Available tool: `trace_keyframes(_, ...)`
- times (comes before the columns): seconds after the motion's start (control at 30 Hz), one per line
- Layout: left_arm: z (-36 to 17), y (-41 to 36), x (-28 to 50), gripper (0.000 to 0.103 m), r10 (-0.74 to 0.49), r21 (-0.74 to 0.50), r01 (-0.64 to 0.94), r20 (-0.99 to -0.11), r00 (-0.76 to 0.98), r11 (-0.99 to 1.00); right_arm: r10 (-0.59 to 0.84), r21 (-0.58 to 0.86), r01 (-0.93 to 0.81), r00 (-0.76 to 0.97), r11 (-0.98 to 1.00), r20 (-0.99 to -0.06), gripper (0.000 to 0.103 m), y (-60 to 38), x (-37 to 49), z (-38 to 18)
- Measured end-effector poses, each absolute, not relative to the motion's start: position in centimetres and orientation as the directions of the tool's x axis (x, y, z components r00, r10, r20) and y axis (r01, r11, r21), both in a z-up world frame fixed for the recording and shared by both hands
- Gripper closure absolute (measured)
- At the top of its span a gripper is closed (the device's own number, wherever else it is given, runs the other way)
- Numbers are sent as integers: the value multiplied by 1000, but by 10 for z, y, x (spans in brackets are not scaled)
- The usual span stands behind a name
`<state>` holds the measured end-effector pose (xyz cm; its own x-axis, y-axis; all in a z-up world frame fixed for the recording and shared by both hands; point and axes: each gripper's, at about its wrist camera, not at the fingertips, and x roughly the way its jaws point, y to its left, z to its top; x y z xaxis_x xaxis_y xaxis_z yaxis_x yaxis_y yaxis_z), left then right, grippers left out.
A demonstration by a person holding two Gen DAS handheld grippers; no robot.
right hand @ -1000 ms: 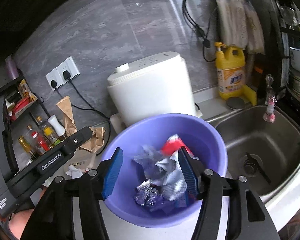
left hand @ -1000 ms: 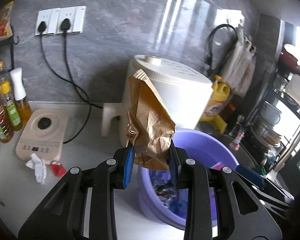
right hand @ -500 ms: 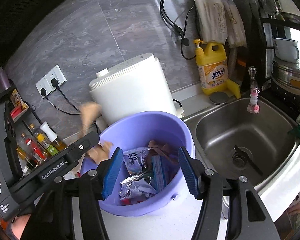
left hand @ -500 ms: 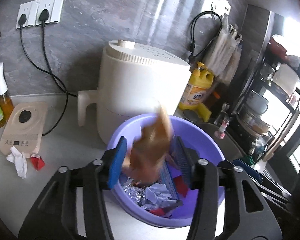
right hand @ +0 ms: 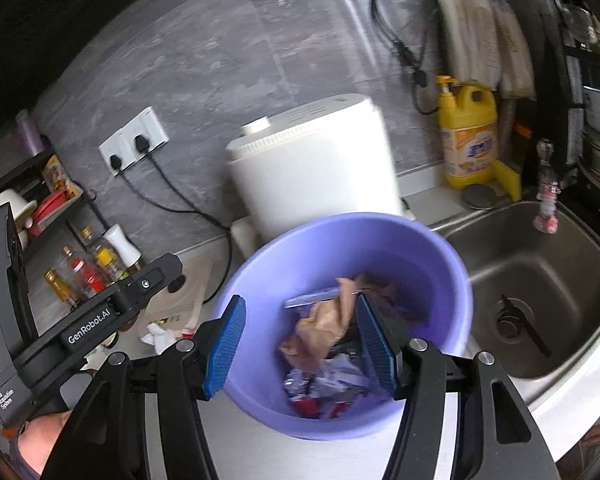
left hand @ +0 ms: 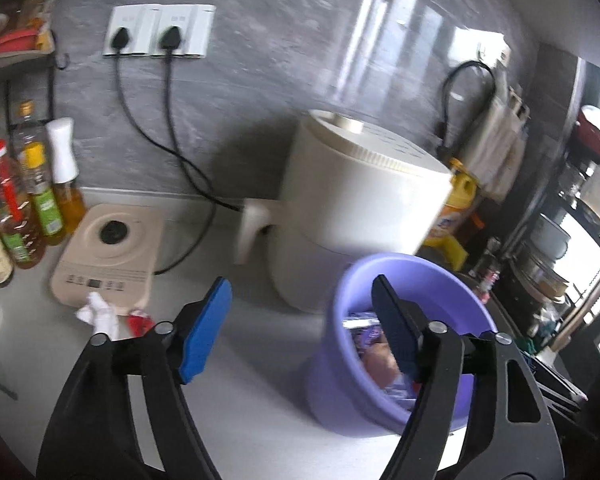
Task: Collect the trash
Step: 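Move both tools back to the white tissue and red scrap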
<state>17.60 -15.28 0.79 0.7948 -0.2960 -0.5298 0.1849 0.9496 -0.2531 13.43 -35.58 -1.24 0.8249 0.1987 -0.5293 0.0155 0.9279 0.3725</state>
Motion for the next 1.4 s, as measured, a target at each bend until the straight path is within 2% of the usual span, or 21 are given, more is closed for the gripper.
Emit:
trace_keyframes(0.17,10,-120,174,14,-204,-216,100,-535,820,971,249,374,-40,811,927,-530,45,-331,146,-11)
trace_keyframes(0.23,11,-107,171,8,-169,-205,68,-532,830,976,272,371,-69,805,926,-528,35,-317,150,-11)
trace_keyframes(0.47,6,-62,165,7,-72,-200,-48,-550,832,979,350,363,-166,772,917,-531,30,-274,162,-12)
trace_keyframes(0.53,5,-52,163,6,-48,-192,-72,-555,830,979,362,361,-182,767,915,-529,20,-265,163,-12)
trace_keyframes(0.7,0,-31,160,6,-5,-189,-126,-570,821,974,394,352,-228,752,908,-529,9,-242,167,-14)
trace_keyframes(1.0,-17,1,155,6,49,-193,-201,-594,803,960,432,346,-273,701,898,-568,8,-211,180,-29)
trace_keyframes(1.27,-36,12,165,6,42,-198,-210,-624,780,958,421,277,-317,702,907,-574,8,-184,186,-32)
trace_keyframes(1.33,-40,12,169,6,39,-196,-207,-627,778,959,438,279,-338,690,899,-576,18,-179,189,-34)
trace_keyframes(1.4,-44,14,173,6,38,-196,-205,-629,776,959,453,286,-352,665,891,-593,21,-173,193,-39)
